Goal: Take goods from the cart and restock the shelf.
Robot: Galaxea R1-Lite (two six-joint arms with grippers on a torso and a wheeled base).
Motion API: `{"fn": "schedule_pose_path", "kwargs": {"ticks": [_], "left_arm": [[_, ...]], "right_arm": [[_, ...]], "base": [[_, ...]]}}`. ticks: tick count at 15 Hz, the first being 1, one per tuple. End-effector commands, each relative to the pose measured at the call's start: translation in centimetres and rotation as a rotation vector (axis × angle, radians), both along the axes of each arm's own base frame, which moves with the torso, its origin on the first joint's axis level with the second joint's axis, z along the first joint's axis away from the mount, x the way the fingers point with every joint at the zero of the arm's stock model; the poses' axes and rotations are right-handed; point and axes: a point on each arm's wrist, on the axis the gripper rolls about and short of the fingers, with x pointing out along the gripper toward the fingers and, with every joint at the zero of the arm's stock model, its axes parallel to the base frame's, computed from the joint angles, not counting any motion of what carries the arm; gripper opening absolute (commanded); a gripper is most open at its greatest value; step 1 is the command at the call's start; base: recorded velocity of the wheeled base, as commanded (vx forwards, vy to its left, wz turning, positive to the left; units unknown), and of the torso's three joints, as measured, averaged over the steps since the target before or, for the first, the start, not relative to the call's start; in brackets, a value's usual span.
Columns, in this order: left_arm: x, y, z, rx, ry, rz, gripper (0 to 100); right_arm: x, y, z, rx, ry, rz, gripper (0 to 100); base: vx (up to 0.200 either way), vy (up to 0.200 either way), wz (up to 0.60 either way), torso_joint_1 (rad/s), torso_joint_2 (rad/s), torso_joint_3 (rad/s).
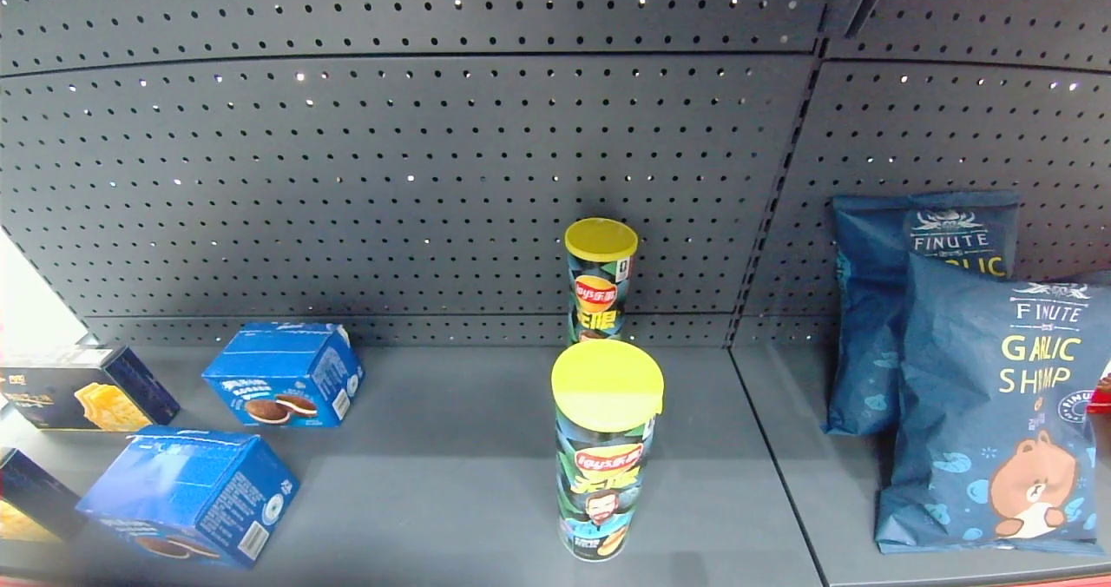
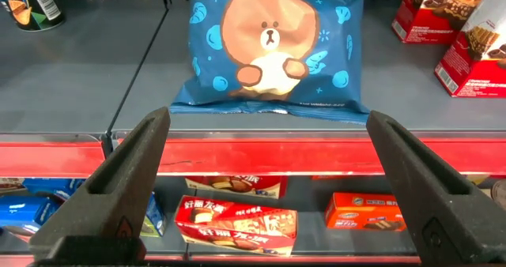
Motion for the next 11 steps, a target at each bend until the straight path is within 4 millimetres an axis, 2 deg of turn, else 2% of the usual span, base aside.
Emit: {"fn": "schedule_pose_path", "kwargs": {"ticks": [1,11], "left_arm": [[0.01,0.0,0.01,0.0,0.001,0.0,100],[0.01,0.0,0.01,0.0,0.001,0.0,100]], "right_arm": [[0.01,0.0,0.0,0.0,0.001,0.0,100],[0.01,0.0,0.0,-0.002,0.001,0.002,100]], "base": [[0.0,0.0,0.0,0.0,0.0,0.0],[0.0,0.0,0.0,0.0,0.0,0.0]]}}
